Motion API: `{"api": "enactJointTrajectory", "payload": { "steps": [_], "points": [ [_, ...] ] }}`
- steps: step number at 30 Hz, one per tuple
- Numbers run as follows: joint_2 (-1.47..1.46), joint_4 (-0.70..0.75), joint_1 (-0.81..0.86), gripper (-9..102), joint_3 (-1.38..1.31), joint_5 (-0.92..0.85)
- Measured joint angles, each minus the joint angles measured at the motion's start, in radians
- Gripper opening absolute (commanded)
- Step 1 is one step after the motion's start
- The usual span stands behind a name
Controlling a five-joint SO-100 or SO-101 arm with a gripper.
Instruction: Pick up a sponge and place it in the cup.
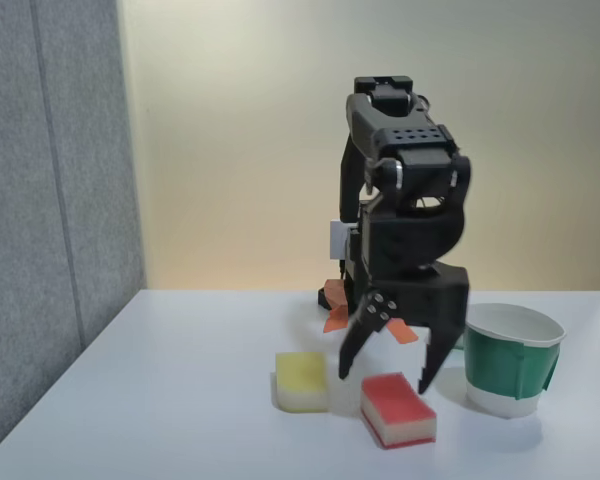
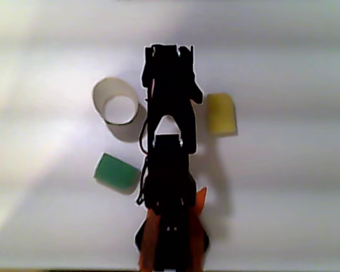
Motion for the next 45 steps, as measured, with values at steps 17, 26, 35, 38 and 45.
{"api": "enactJointTrajectory", "payload": {
  "steps": [17, 26, 35, 38, 45],
  "points": [
    [-0.061, 0.009, 0.02, 0, -0.071, 0.044],
    [-0.066, 0.143, 0.009, 0, -0.222, 0.037],
    [-0.061, 0.333, 0.011, 0, -0.495, 0.091],
    [-0.002, 0.333, 0.008, 0, -0.492, 0.126],
    [0.133, 0.333, -0.011, 0, -0.489, 0.227]
  ]
}}
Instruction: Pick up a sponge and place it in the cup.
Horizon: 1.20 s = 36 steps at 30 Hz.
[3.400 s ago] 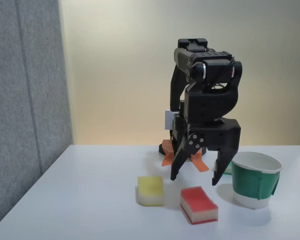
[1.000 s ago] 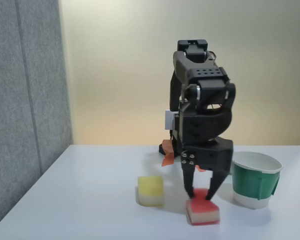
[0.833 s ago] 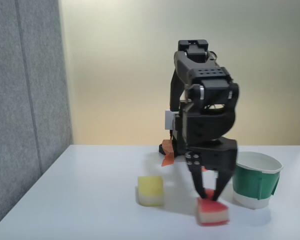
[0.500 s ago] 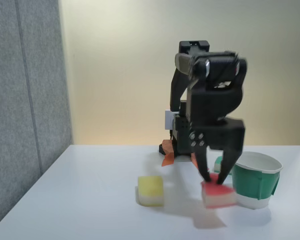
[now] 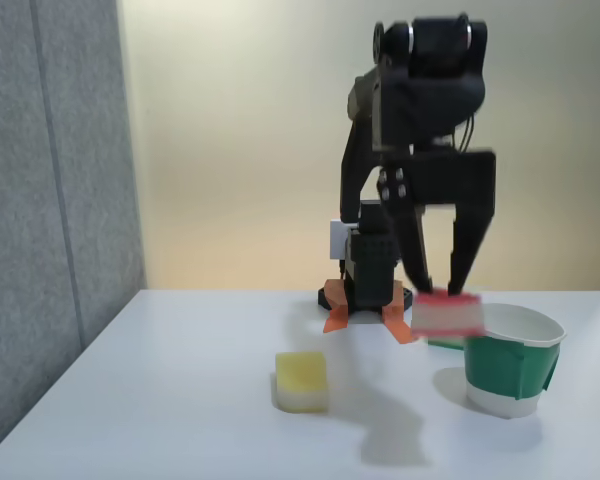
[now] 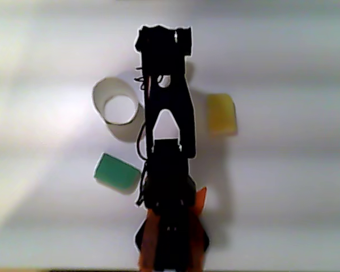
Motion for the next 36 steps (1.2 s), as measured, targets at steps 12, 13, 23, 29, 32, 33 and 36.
{"api": "enactJointTrajectory", "payload": {
  "steps": [12, 13, 23, 29, 32, 33, 36],
  "points": [
    [0.149, 0.0, -0.19, 0, 0.127, 0.291],
    [0.153, 0.0, -0.21, 0, 0.146, 0.31],
    [0.279, -0.077, -0.348, 0, 0.359, 0.445],
    [0.279, -0.077, -0.344, 0, 0.359, 0.446],
    [0.279, -0.077, -0.359, 2, 0.359, 0.446],
    [0.279, -0.077, -0.357, 4, 0.359, 0.446],
    [0.279, -0.077, -0.345, 11, 0.359, 0.446]
  ]
}}
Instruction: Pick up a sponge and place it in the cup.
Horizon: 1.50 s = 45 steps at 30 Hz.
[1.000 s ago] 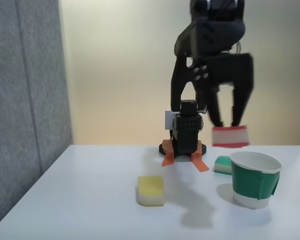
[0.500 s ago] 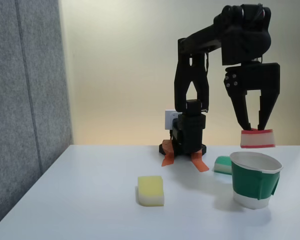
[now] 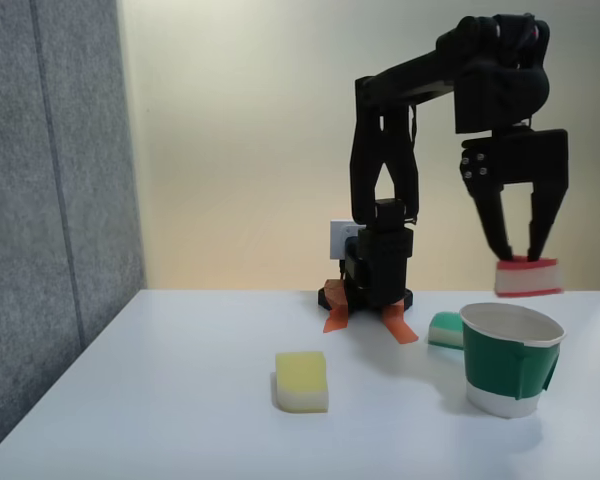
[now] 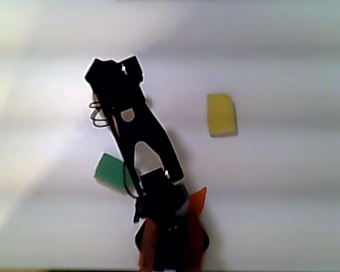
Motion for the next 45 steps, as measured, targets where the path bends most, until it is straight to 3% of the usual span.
{"api": "enactJointTrajectory", "payload": {
  "steps": [14, 16, 18, 21, 26, 30, 38, 45],
  "points": [
    [0.0, 0.0, -0.02, 23, 0.015, -0.031],
    [0.0, 0.0, -0.029, 32, 0.015, -0.02],
    [0.0, -0.015, -0.041, 26, 0.015, -0.041],
    [0.012, -0.015, -0.04, 2, 0.015, -0.044],
    [0.034, -0.028, 0.015, 0, 0.015, -0.034],
    [0.077, -0.141, 0.089, 0, 0.04, 0.015],
    [0.532, -0.581, 0.235, 0, 0.63, 0.353],
    [0.98, -0.637, 0.304, 0, 1.115, 0.652]
  ]
}}
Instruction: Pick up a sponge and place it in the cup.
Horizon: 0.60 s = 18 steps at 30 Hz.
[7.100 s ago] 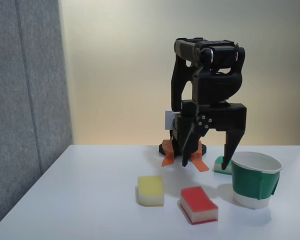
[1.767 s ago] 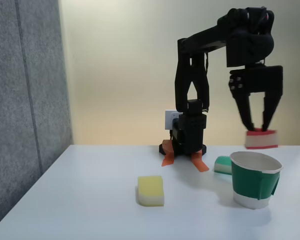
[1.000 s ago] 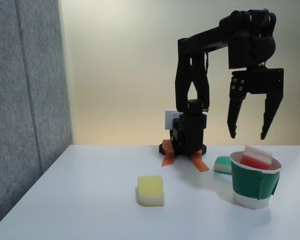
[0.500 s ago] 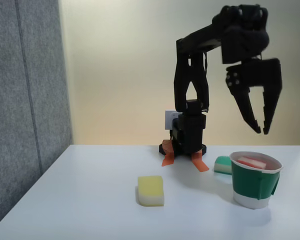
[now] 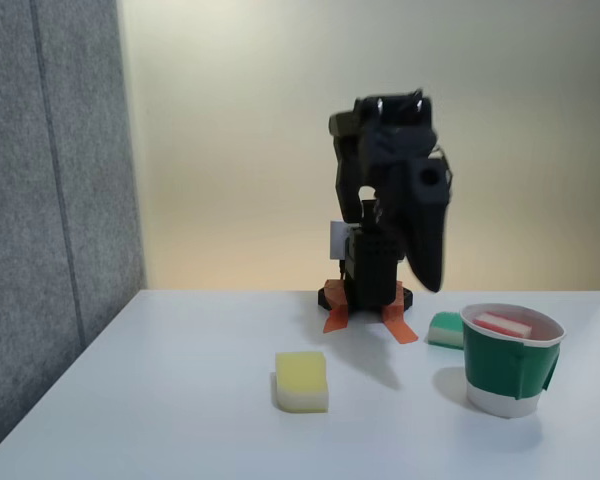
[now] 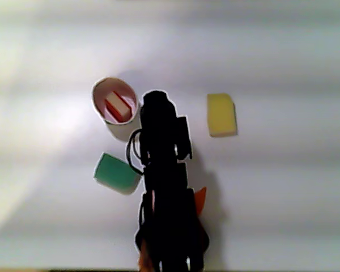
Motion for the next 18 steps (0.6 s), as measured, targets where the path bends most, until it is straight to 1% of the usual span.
{"api": "enactJointTrajectory", "payload": {
  "steps": [2, 5, 8, 11, 14, 17, 18],
  "points": [
    [0.081, -0.014, 0.031, 0, 0.087, 0.064],
    [0.175, -0.028, 0.031, 0, 0.202, 0.135],
    [0.252, -0.025, 0.074, 0, 0.265, 0.155],
    [0.383, -0.063, 0.051, 0, 0.396, 0.195],
    [0.54, -0.064, 0.051, 0, 0.535, 0.232],
    [0.575, -0.074, 0.032, 0, 0.574, 0.225],
    [0.578, -0.104, 0.032, 0, 0.601, 0.229]
  ]
}}
